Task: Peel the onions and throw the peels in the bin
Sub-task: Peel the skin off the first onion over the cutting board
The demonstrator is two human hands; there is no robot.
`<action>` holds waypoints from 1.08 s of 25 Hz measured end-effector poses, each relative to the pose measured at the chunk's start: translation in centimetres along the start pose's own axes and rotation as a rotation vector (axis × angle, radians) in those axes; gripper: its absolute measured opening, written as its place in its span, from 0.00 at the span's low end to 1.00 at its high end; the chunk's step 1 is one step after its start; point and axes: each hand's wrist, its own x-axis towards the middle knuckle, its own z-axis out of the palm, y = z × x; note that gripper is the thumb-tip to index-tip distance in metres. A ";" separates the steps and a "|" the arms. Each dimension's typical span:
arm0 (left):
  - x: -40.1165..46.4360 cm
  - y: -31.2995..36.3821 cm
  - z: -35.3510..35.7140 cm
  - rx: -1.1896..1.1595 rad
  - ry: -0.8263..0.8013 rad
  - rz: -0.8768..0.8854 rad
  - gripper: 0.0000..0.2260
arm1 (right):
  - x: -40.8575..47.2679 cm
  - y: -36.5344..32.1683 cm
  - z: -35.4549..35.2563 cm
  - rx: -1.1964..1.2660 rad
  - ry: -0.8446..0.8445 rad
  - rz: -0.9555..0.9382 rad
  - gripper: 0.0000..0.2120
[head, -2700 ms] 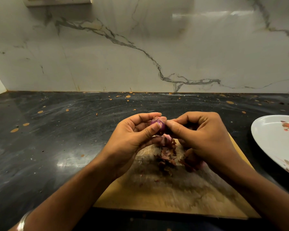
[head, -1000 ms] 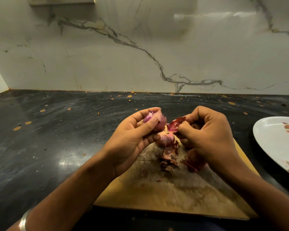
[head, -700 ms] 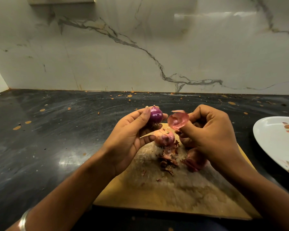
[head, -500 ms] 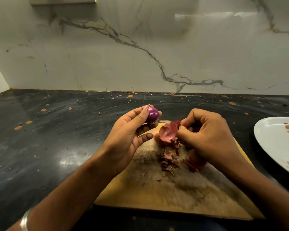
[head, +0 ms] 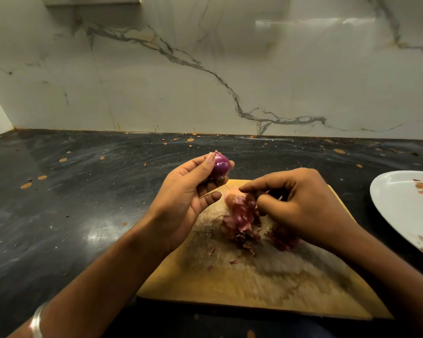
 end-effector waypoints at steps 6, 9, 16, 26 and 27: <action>-0.1 -0.1 0.1 -0.001 -0.007 0.009 0.18 | -0.4 -0.5 0.0 0.038 0.013 -0.019 0.09; -0.2 -0.2 0.2 0.020 -0.044 0.014 0.17 | -0.4 -0.4 -0.2 0.054 0.059 -0.031 0.07; -0.7 -0.8 0.8 0.230 -0.139 0.121 0.22 | 0.1 0.5 0.4 0.265 0.139 0.084 0.09; -0.6 -0.8 0.4 0.262 -0.113 0.147 0.21 | 0.2 0.8 1.3 0.380 0.201 0.065 0.05; -0.6 -0.8 0.4 0.253 -0.109 0.149 0.21 | 0.2 0.8 1.3 0.409 0.202 0.068 0.05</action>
